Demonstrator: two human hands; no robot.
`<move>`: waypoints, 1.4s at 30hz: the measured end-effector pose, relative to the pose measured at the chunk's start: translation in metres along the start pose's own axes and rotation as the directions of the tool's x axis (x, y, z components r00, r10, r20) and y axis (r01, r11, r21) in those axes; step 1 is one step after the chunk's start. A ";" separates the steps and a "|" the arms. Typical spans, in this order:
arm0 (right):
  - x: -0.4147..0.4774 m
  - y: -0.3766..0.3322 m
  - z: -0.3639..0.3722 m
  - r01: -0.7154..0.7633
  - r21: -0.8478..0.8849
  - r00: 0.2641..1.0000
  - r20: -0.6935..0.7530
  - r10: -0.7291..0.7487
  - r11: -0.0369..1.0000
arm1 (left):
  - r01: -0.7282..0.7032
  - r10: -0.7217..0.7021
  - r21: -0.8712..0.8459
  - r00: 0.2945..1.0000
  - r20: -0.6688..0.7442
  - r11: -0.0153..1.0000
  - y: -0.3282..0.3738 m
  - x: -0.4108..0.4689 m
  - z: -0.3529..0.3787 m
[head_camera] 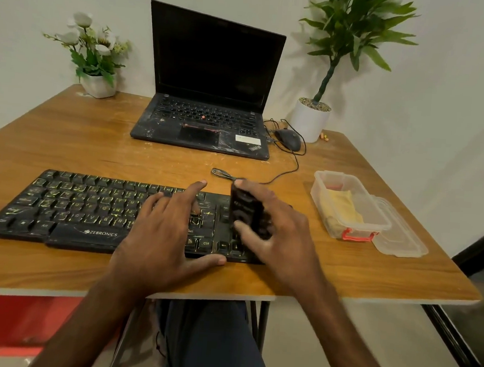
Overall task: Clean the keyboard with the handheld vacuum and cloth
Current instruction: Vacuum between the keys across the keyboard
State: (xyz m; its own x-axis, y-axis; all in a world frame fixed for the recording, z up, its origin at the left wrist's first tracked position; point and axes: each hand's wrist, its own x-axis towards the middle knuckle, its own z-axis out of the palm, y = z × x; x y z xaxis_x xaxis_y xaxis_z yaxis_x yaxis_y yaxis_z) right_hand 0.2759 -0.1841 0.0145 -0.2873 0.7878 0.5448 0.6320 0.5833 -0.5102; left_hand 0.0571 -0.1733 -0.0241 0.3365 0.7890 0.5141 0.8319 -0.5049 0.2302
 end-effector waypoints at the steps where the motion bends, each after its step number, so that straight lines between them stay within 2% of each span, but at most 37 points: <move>1: -0.009 -0.006 0.000 0.055 0.023 0.998 0.036 -0.056 0.998 | -0.003 0.003 0.002 1.000 -0.004 1.000 0.000 0.000 0.000; 3: -0.014 -0.004 -0.006 0.116 -0.001 0.992 0.044 -0.115 0.993 | -0.007 0.007 0.004 1.000 -0.008 1.000 0.000 0.000 0.000; 5: -0.011 0.009 -0.015 0.037 -0.029 0.999 -0.039 -0.038 0.999 | 0.001 -0.001 0.011 1.000 -0.001 1.000 -0.001 0.000 -0.001; 7: -0.013 0.013 -0.020 -0.060 0.071 0.993 -0.099 0.067 0.996 | 0.010 -0.011 0.018 1.000 0.008 1.000 0.001 0.000 -0.002; 8: -0.016 0.009 -0.019 -0.057 0.107 0.994 -0.089 0.067 0.993 | 0.012 -0.012 0.024 1.000 0.003 1.000 0.001 0.000 -0.001; 11: -0.029 -0.007 -0.011 0.100 0.064 0.994 -0.042 -0.097 0.993 | 0.017 -0.017 0.030 1.000 0.001 0.999 0.000 0.000 -0.001; 14: -0.028 -0.012 -0.008 0.092 0.146 0.995 -0.038 -0.087 0.985 | 0.012 -0.012 0.036 1.000 0.000 0.999 0.000 0.000 -0.001; 18: -0.020 -0.008 -0.002 0.138 0.032 0.989 -0.061 -0.136 0.990 | 0.021 -0.021 0.017 1.000 0.010 1.000 0.001 0.000 -0.002; 20: -0.016 -0.001 -0.001 0.044 0.092 0.992 -0.126 -0.032 0.995 | 0.037 -0.038 0.032 0.999 0.025 0.999 0.001 0.000 -0.003; 22: -0.016 0.004 0.001 -0.066 0.308 0.967 -0.214 0.137 0.949 | 0.042 -0.043 0.051 0.998 0.034 0.998 0.003 0.000 -0.003; 23: -0.017 0.004 0.004 -0.073 0.382 0.953 -0.247 0.178 0.921 | 0.045 -0.047 0.046 0.998 0.040 0.998 0.004 0.001 -0.003; 27: -0.018 -0.002 0.014 -0.024 0.404 0.932 -0.321 0.167 0.914 | 0.050 -0.051 0.037 0.998 0.021 0.998 0.012 0.007 0.002; 33: -0.008 0.003 0.019 -0.021 0.443 0.925 -0.332 0.185 0.896 | 0.017 -0.018 0.141 1.000 0.003 0.990 0.027 0.014 0.013; 35: -0.009 0.008 0.016 -0.036 0.439 0.924 -0.327 0.197 0.898 | -0.004 0.002 0.230 1.000 0.011 0.973 0.015 0.011 0.004; 37: -0.012 0.008 0.014 -0.014 0.410 0.936 -0.316 0.157 0.912 | -0.017 0.012 0.275 1.000 0.019 0.961 -0.001 0.003 -0.006; 42: -0.024 -0.002 0.009 0.163 0.167 0.966 -0.226 -0.123 0.972 | -0.013 0.012 0.167 1.000 0.006 0.986 -0.012 -0.007 -0.010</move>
State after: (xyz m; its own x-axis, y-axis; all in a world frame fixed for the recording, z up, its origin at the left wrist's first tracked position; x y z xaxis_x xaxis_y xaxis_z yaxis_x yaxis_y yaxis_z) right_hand 0.2753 -0.2019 -0.0037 -0.1927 0.6444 0.7400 0.4474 0.7289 -0.5182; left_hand 0.0402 -0.1767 -0.0223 0.3494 0.7846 0.5122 0.8895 -0.4496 0.0820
